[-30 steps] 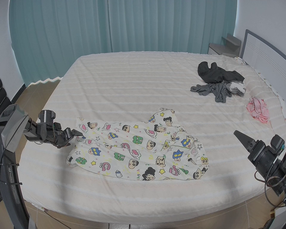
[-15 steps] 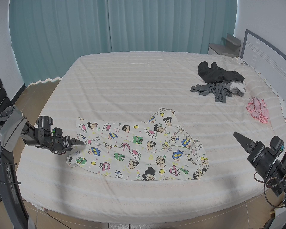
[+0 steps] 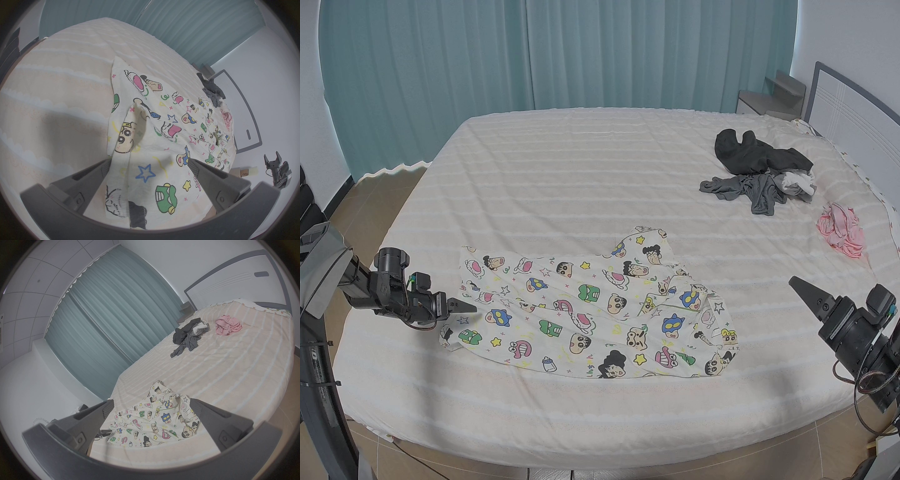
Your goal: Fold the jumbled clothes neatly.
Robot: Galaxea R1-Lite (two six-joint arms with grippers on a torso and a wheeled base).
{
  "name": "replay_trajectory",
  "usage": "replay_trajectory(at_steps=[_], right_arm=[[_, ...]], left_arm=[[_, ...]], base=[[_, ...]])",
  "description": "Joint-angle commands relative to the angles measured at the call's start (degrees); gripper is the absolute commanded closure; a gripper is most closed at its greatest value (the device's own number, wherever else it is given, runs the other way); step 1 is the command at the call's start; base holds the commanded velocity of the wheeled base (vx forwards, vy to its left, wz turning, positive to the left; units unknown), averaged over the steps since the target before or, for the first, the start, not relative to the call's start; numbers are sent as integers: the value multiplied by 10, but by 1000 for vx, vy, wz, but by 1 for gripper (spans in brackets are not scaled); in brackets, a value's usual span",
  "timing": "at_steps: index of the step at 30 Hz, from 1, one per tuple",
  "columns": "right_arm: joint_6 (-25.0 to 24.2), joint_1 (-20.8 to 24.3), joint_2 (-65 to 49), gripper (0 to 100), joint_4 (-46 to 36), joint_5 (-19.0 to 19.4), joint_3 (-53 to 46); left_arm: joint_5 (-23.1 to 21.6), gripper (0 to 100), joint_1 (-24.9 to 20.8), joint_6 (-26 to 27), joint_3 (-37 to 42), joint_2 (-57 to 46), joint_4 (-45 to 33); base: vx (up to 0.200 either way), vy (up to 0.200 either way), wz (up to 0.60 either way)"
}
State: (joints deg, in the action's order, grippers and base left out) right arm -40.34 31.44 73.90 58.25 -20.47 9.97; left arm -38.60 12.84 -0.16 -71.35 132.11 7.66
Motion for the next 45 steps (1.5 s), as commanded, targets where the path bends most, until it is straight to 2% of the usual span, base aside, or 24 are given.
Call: replay_trajectory(at_steps=[1, 6, 7, 22, 28, 31, 45], right_arm=[[0, 0, -1, 0, 0, 0, 0], [0, 0, 0, 0, 0, 0, 0], [0, 0, 0, 0, 0, 0, 0], [-2, -1, -2, 0, 0, 8, 0], [-8, 0, -2, 0, 0, 8, 0], [-8, 0, -2, 0, 0, 8, 0], [-8, -1, 0, 0, -1, 9, -1]], left_arm=[[0, 0, 1, 1, 3, 1, 0], [1, 0, 3, 2, 5, 0, 0], [1, 100, 3, 2, 6, 1, 0], [3, 100, 19, 16, 48, -25, -6], [3, 100, 29, 60, 59, -41, -66], [5, 100, 36, 102, 58, -42, -111], [7, 100, 46, 105, 56, -55, -157]], base=[[0, 0, 0], [0, 0, 0], [0, 0, 0], [0, 0, 0], [0, 0, 0], [0, 0, 0], [0, 0, 0]])
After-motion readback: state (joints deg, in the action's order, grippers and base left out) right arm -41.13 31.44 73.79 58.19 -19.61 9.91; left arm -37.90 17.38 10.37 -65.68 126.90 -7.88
